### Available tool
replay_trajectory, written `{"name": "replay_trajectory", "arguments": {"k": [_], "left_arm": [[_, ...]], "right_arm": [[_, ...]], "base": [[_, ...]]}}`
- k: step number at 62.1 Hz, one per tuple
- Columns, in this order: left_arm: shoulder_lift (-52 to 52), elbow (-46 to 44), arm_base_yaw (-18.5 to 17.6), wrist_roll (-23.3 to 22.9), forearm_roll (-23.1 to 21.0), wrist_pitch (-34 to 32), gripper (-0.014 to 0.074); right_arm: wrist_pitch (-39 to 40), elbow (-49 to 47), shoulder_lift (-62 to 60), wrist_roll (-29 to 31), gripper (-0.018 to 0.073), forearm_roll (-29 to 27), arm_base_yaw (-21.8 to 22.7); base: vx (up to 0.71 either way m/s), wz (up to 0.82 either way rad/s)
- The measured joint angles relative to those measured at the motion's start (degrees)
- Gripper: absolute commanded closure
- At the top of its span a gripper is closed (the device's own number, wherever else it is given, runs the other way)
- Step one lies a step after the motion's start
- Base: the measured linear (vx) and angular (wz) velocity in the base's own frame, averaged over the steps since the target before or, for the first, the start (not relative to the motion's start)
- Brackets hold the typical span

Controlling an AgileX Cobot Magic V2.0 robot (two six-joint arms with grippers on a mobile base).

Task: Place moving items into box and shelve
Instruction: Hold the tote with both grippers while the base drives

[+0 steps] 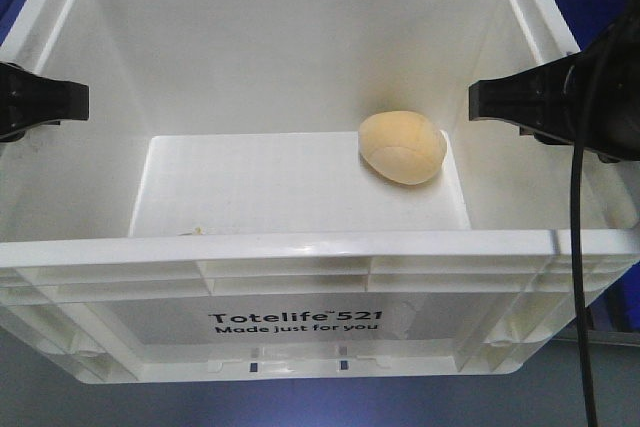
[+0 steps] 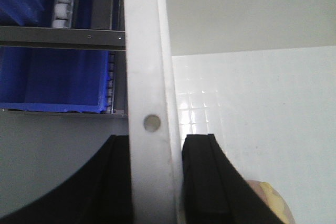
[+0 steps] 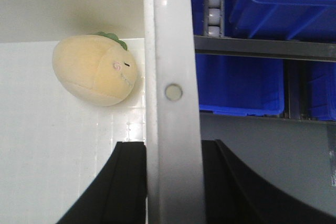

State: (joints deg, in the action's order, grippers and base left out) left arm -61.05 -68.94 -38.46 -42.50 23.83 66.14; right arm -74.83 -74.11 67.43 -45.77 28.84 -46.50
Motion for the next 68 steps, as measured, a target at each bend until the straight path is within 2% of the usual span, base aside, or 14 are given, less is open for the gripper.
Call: {"name": "replay_trajectory", "arguments": {"k": [39,68], "left_arm": [[0.0,0.0,0.0,0.0,0.0,0.1,0.0503],[0.0,0.0,0.0,0.0,0.0,0.1,0.0503]], "right_arm": [[0.0,0.0,0.0,0.0,0.0559,0.0,0.0],[0.0,0.0,0.0,0.0,0.0559,-0.1,0.0]], "base": [[0.12,0.30],[0.20,-0.08]]}}
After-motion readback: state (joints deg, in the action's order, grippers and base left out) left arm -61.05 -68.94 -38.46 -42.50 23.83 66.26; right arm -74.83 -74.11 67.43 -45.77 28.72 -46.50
